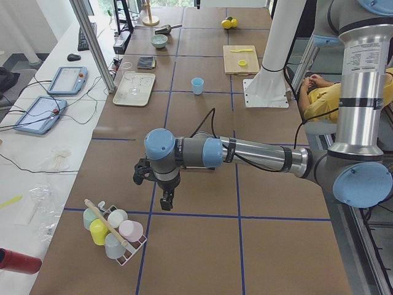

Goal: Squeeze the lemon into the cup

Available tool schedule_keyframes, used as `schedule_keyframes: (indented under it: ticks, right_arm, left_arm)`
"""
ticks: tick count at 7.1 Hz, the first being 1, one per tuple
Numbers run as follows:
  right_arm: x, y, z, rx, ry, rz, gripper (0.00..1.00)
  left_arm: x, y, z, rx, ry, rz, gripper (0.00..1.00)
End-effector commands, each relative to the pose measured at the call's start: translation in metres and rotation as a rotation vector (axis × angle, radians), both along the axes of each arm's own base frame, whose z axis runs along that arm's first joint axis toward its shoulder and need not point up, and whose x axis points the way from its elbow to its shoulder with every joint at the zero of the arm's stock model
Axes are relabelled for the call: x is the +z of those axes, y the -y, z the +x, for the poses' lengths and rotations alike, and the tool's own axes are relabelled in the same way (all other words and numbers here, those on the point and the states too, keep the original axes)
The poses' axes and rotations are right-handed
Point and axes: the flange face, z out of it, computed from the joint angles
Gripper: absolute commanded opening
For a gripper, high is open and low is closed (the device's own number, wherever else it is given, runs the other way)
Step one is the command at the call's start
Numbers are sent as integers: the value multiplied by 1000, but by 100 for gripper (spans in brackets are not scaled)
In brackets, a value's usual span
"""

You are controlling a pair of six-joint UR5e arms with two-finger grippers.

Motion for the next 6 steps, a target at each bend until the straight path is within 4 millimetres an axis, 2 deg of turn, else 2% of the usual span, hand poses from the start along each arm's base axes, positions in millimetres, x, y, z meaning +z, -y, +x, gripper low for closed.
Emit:
schedule_keyframes:
  ticks: [1, 2, 3, 5, 6]
  right_arm:
    - [1, -3, -1, -13, 14, -11, 100]
    - [0, -3, -3, -19, 14, -7, 100]
    - [-1, -2, -10, -37, 15, -3, 100]
    - [-8, -2, -13, -44, 16, 9, 100]
    - [-10, -1, -13, -44, 15, 12, 100]
  left_arm:
    - [9, 1, 1, 7, 0, -8, 100]
    - [14, 5, 1, 9, 2, 41, 100]
    - [26, -11, 1, 10, 2, 89, 100]
    - [28, -12, 1, 9, 1, 86, 100]
    - [23, -13, 1, 6, -1, 84, 100]
